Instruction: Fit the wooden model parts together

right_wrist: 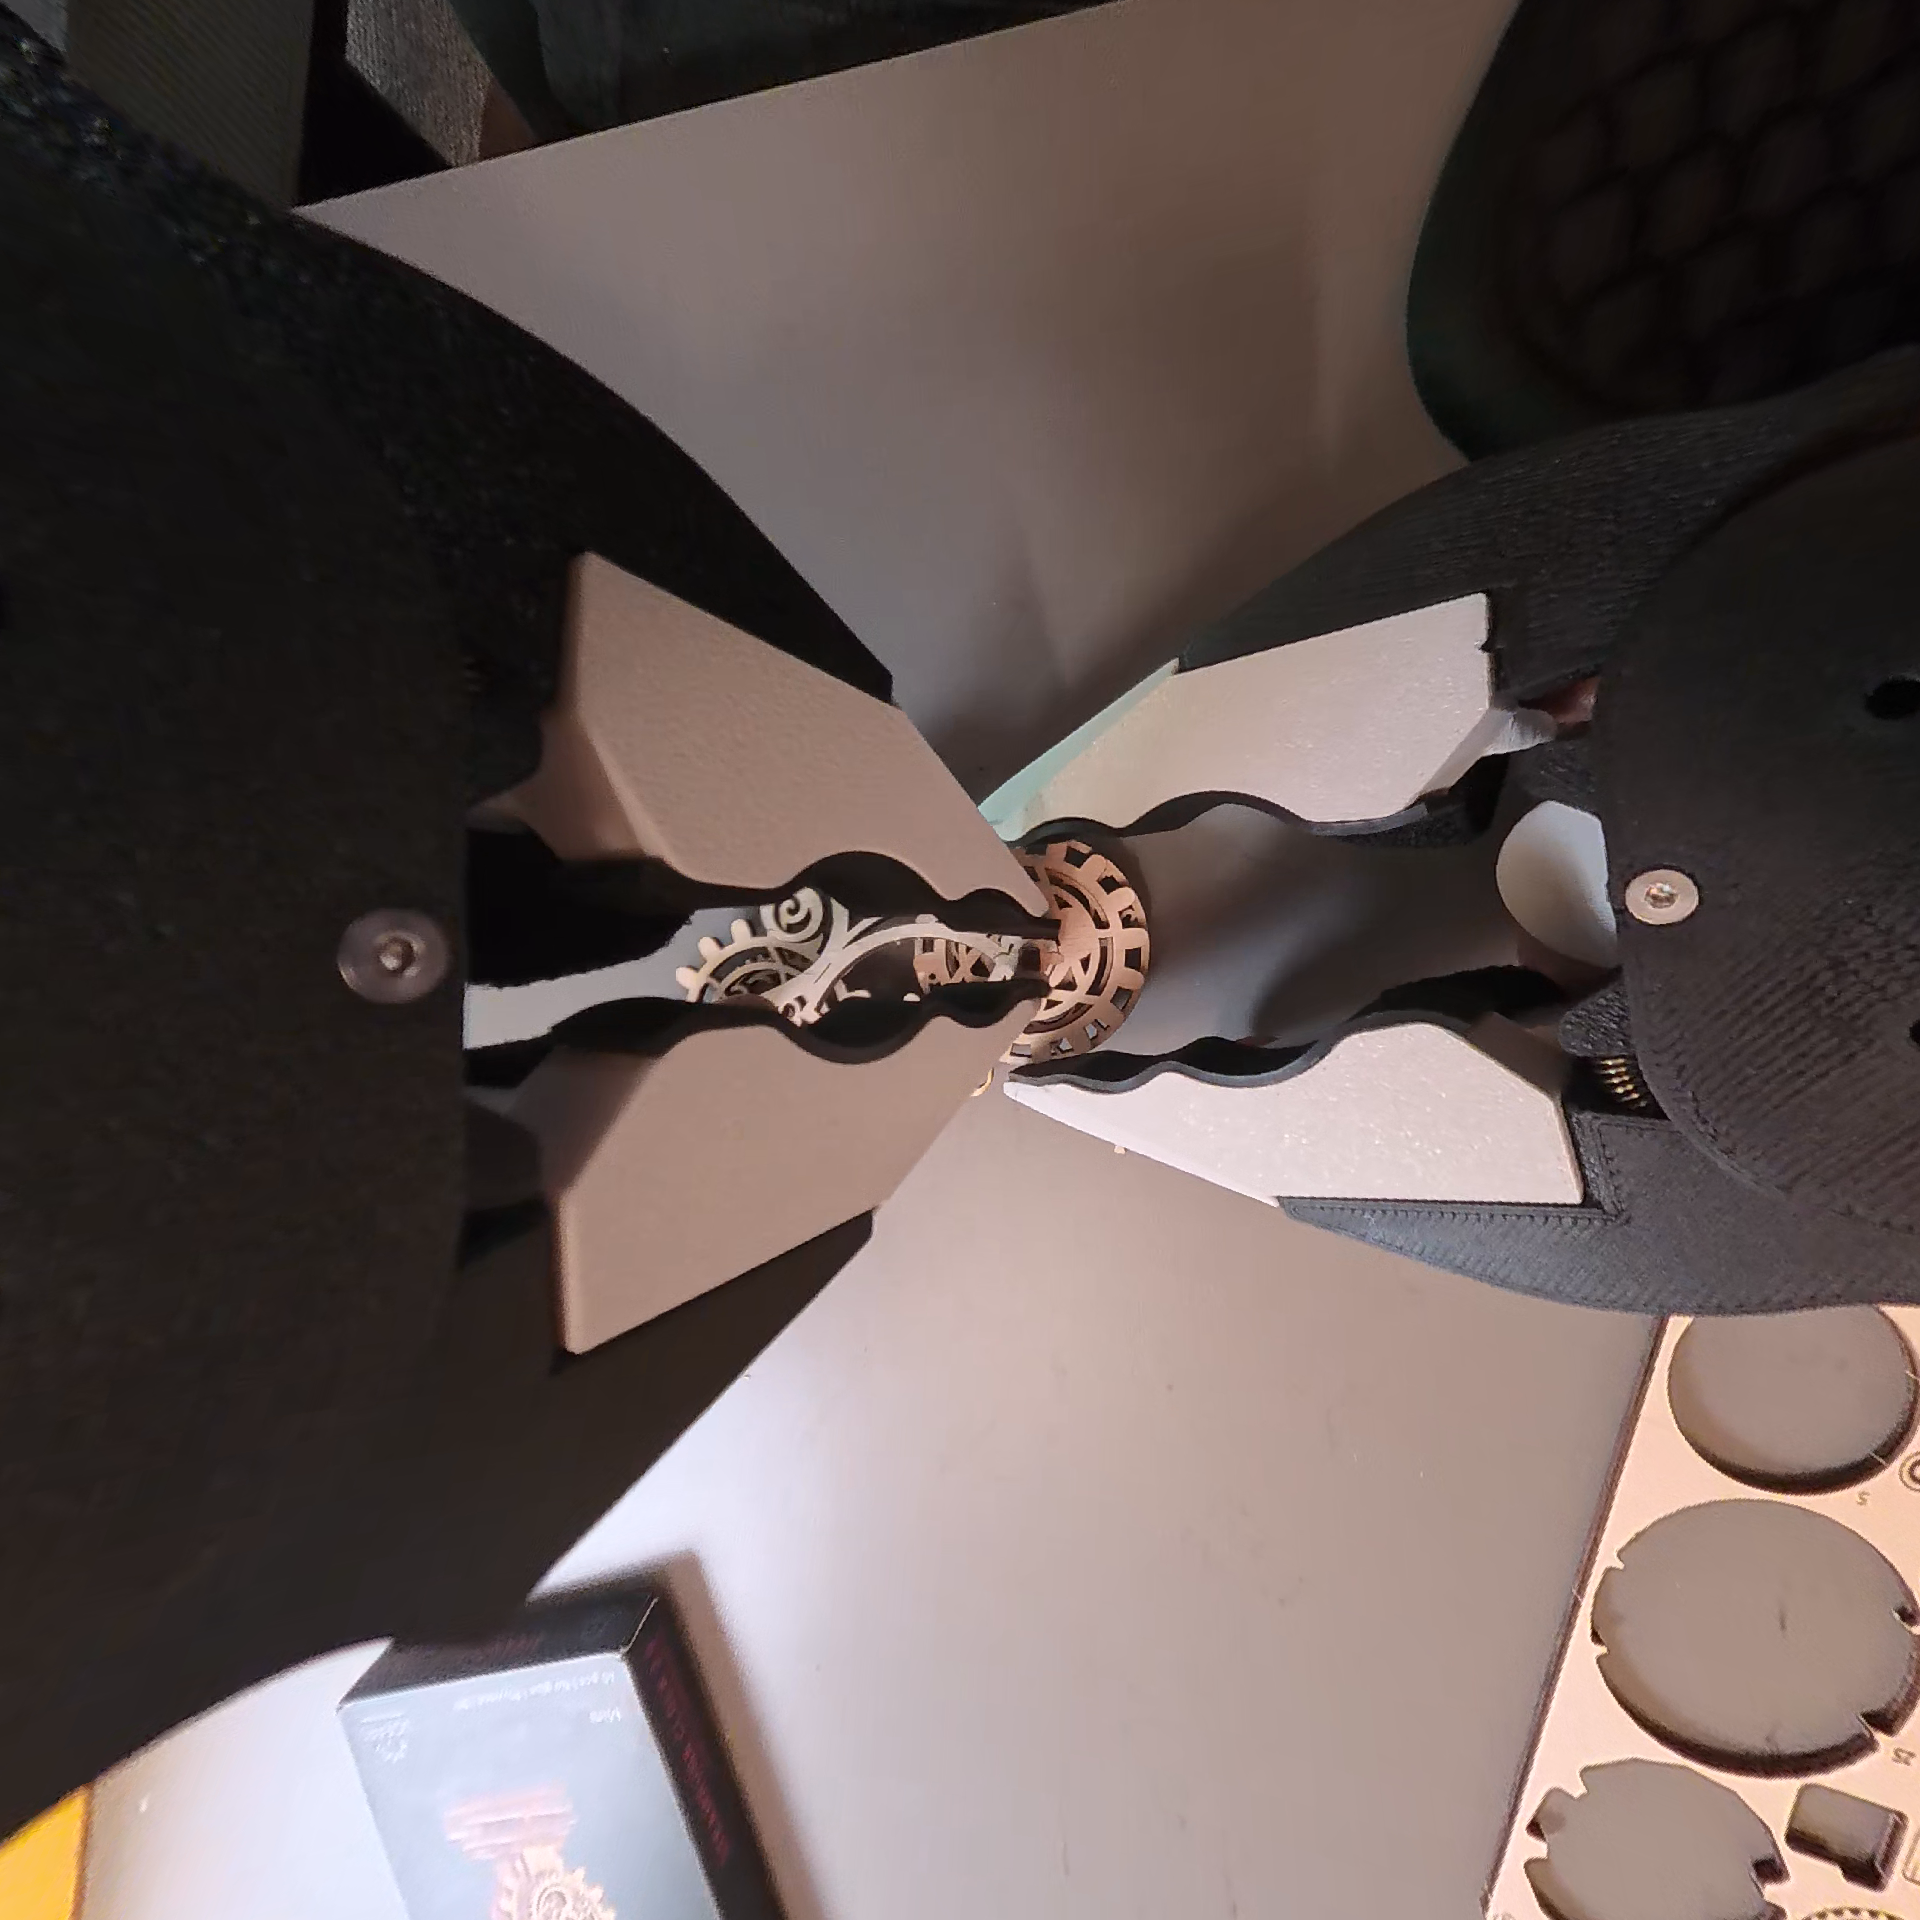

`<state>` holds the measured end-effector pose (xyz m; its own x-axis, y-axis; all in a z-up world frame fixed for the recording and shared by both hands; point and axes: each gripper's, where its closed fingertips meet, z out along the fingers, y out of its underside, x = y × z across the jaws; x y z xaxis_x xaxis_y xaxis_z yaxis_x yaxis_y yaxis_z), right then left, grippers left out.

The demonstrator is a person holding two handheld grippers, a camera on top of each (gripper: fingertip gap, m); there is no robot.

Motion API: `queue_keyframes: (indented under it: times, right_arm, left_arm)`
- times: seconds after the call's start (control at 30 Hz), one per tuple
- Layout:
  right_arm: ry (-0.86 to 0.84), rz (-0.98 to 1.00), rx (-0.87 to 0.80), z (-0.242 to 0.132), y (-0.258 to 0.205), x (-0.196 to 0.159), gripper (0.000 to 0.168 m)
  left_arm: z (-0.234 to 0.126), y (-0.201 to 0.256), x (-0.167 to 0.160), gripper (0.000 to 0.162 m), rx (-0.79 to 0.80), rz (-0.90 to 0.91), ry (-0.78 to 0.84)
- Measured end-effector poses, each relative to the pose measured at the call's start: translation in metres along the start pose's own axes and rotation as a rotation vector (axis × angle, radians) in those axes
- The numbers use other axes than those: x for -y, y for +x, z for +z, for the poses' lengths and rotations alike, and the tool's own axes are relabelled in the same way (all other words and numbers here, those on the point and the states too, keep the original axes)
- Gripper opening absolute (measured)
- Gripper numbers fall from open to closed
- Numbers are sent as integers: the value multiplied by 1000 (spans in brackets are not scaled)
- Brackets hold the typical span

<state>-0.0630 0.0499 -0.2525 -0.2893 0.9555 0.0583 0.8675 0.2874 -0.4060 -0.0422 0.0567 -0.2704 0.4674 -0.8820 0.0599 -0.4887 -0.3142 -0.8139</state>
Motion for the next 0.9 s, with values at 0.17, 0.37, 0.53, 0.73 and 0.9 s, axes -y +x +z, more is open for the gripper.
queue_keyframes:
  times: [0.17, 0.37, 0.53, 0.73, 0.9]
  right_arm:
    - [-6, -8, -19, -1, 0, -1, 7]
    - [36, -11, -63, -10, 4, -3, 19]
    - [40, -89, -123, -12, -6, -10, 20]
    - [64, -42, -128, 2, 3, -3, 12]
    - [148, 16, 33, -3, -6, 2, 9]
  left_arm:
    - [1, 0, 0, 48, 4, 5, 0]
    - [1, -1, 0, 48, 14, 3, 0]
    - [-3, 4, 3, 57, -24, 27, 22]
    - [-16, 9, 0, 72, -72, 137, 24]
    - [-22, 9, -13, 77, -109, 240, 7]
